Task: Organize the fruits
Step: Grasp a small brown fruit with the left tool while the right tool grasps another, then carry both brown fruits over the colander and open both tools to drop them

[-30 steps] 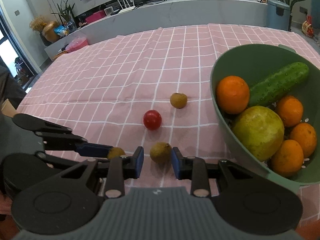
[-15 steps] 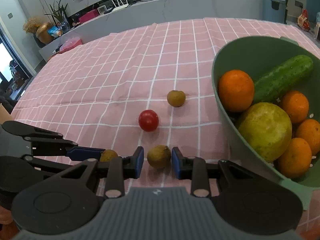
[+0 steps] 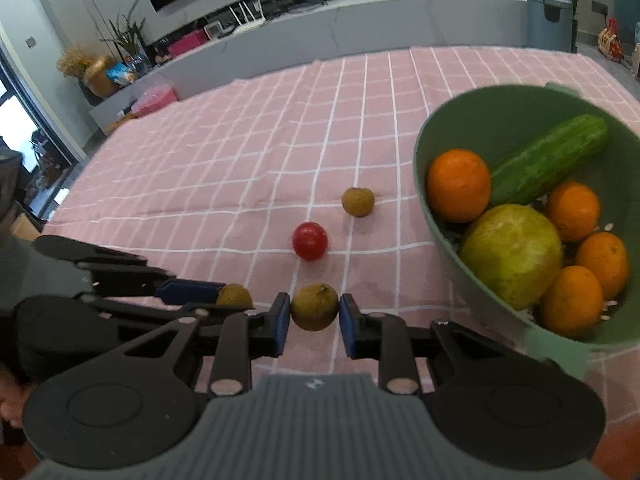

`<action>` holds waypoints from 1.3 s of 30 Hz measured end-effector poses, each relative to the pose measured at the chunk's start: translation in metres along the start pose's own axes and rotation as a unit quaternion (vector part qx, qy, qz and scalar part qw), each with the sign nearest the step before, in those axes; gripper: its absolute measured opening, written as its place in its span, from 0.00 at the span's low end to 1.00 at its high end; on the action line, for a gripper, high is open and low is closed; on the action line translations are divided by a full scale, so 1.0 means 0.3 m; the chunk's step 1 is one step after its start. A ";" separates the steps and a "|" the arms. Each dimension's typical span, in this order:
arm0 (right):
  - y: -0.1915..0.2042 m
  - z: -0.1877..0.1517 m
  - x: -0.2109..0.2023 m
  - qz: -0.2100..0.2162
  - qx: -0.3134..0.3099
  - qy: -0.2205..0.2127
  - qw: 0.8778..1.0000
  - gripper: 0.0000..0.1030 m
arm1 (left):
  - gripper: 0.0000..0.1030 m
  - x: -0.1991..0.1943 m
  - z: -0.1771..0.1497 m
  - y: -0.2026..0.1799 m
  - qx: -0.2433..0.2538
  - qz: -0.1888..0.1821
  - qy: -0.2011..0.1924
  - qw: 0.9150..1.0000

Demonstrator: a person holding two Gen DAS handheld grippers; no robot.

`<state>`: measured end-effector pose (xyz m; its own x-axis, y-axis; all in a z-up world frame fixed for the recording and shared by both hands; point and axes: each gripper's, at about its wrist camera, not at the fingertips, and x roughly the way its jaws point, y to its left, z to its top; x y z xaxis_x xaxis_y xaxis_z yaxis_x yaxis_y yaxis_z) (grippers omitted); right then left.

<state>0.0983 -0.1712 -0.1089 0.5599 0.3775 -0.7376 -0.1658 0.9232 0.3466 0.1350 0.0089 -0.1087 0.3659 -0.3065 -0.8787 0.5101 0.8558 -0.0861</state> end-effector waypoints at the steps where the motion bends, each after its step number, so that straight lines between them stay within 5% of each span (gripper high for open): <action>1: -0.005 -0.002 -0.022 0.001 0.001 -0.005 1.000 0.22 | 0.29 -0.012 0.004 -0.008 0.001 0.000 -0.003 1.000; 9: -0.090 0.013 -0.219 0.000 0.029 -0.041 0.999 0.22 | 0.29 -0.140 0.066 -0.110 -0.015 -0.039 -0.039 0.998; 20: -0.254 0.029 -0.395 -0.058 -0.016 -0.041 0.997 0.22 | 0.29 -0.154 0.244 -0.346 0.041 -0.059 -0.060 0.996; 30: -0.388 0.125 -0.356 -0.087 -0.083 0.007 0.993 0.22 | 0.29 0.022 0.360 -0.433 0.051 -0.068 -0.023 0.996; 39: -0.409 0.204 -0.226 -0.057 -0.142 0.070 0.986 0.22 | 0.29 0.149 0.444 -0.394 0.015 -0.093 0.021 0.995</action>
<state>0.1304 -0.3146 -0.0660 0.4738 0.2572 -0.8423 -0.3390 0.9360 0.0951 0.1948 -0.1613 -0.0753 0.2299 -0.4402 -0.8680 0.5889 0.7729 -0.2360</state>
